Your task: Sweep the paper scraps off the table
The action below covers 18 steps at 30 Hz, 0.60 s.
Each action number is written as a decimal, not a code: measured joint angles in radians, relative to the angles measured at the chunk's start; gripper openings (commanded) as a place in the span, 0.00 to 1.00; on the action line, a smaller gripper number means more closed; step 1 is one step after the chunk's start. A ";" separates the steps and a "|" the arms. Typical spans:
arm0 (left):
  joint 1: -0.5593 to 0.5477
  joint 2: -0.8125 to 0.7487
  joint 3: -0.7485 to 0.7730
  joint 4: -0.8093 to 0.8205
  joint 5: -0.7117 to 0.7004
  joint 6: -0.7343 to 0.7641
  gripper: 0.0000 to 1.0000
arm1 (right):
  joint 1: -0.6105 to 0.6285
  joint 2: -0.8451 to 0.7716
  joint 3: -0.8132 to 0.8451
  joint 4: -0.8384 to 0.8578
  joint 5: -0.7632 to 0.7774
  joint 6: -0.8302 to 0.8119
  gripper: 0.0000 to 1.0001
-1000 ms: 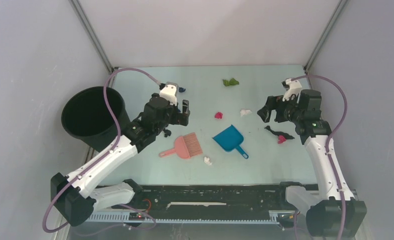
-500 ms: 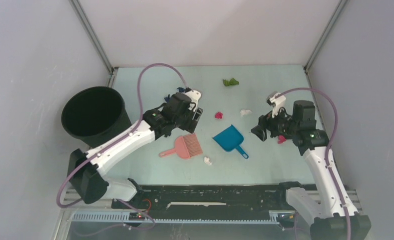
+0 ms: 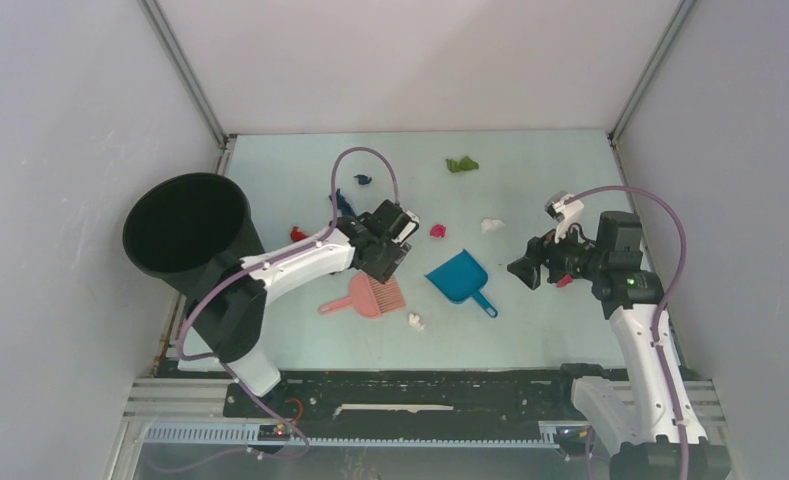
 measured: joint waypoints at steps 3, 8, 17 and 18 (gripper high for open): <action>0.000 0.038 0.000 0.000 0.003 0.008 0.53 | 0.010 0.000 0.000 0.000 0.006 -0.003 0.85; 0.000 0.093 0.021 -0.004 0.034 0.018 0.52 | 0.021 -0.013 0.000 0.000 0.008 -0.003 0.85; 0.000 0.137 0.047 0.009 0.079 0.018 0.56 | 0.034 -0.017 0.000 0.000 0.003 -0.003 0.85; 0.000 0.147 0.047 0.011 0.080 0.018 0.55 | 0.035 -0.015 0.000 0.000 0.002 -0.003 0.85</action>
